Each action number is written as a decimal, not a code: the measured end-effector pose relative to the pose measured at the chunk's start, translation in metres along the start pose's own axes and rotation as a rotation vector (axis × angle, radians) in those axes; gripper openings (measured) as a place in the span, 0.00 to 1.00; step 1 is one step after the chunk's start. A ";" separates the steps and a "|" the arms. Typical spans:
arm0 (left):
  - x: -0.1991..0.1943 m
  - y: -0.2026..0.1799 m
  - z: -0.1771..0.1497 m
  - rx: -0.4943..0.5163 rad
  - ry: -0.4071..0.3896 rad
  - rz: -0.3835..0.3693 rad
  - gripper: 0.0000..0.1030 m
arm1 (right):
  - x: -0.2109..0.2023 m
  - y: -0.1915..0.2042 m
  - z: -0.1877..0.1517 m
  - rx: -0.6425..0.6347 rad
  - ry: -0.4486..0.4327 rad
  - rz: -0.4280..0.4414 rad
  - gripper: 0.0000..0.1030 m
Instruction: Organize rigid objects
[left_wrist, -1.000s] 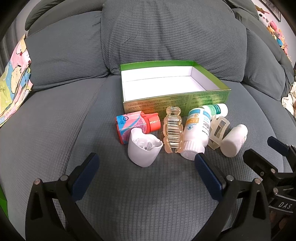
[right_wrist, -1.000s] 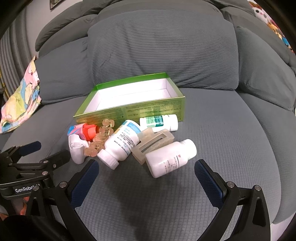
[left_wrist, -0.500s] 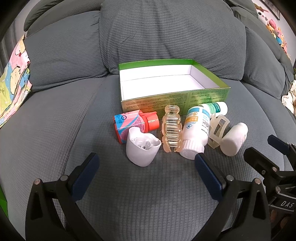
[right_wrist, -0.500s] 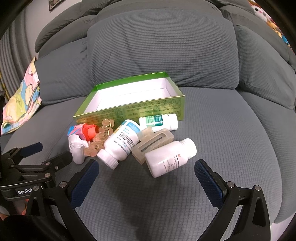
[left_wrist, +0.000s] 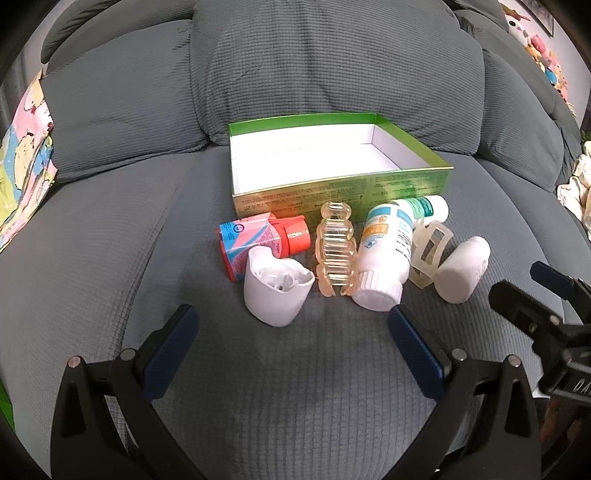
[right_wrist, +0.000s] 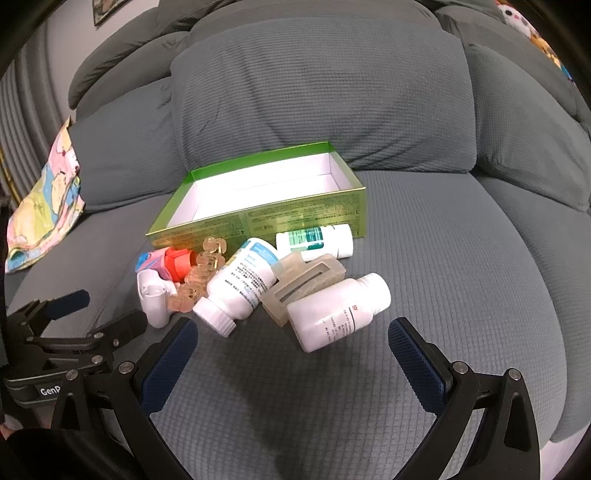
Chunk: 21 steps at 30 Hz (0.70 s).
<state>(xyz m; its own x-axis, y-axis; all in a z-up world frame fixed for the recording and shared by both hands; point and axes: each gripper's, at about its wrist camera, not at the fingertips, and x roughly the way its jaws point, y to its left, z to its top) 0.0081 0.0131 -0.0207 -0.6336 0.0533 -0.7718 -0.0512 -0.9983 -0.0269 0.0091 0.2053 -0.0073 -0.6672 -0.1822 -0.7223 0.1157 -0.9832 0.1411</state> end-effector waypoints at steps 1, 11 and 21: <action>0.000 0.000 -0.001 0.004 0.002 -0.015 0.99 | 0.000 -0.002 0.000 0.010 0.003 0.012 1.00; -0.002 -0.013 -0.028 0.075 0.012 -0.262 0.99 | 0.005 -0.051 -0.010 0.199 0.058 0.263 1.00; 0.010 -0.073 -0.013 0.134 0.008 -0.513 0.98 | 0.038 -0.093 -0.005 0.336 0.109 0.334 0.94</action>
<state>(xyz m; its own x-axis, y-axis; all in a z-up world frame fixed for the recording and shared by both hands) 0.0157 0.0858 -0.0344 -0.4955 0.5337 -0.6853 -0.4521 -0.8321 -0.3212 -0.0231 0.2898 -0.0512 -0.5512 -0.5047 -0.6644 0.0541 -0.8163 0.5751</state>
